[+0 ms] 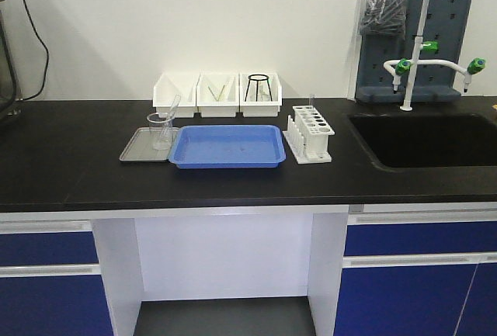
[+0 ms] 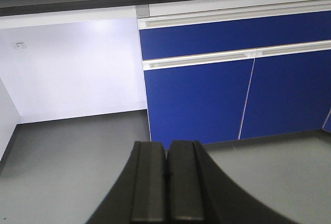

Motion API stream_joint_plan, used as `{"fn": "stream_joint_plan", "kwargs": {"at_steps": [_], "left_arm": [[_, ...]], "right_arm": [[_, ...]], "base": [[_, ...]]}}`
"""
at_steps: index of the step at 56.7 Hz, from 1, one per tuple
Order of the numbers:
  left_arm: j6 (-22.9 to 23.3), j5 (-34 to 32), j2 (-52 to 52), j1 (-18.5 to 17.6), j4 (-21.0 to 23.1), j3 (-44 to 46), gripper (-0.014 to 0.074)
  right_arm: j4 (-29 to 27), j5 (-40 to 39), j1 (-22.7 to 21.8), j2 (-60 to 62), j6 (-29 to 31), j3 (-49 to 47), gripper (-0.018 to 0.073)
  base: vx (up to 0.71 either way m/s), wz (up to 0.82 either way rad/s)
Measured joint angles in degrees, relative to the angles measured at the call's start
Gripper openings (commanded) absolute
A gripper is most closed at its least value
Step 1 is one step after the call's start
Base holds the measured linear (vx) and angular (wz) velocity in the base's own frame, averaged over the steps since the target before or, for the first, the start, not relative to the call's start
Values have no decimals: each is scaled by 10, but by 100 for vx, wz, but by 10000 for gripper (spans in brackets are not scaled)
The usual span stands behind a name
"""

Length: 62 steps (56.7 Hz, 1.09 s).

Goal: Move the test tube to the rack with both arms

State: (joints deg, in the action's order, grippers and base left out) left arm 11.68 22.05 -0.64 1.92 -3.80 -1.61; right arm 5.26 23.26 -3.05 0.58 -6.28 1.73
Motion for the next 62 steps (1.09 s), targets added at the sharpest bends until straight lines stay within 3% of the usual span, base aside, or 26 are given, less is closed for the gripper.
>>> {"fn": "stream_joint_plan", "kwargs": {"at_steps": [62], "left_arm": [[0,0,0,0,0,0,14]], "right_arm": [[0,0,0,0,0,0,-11]], "base": [[0,0]]}}
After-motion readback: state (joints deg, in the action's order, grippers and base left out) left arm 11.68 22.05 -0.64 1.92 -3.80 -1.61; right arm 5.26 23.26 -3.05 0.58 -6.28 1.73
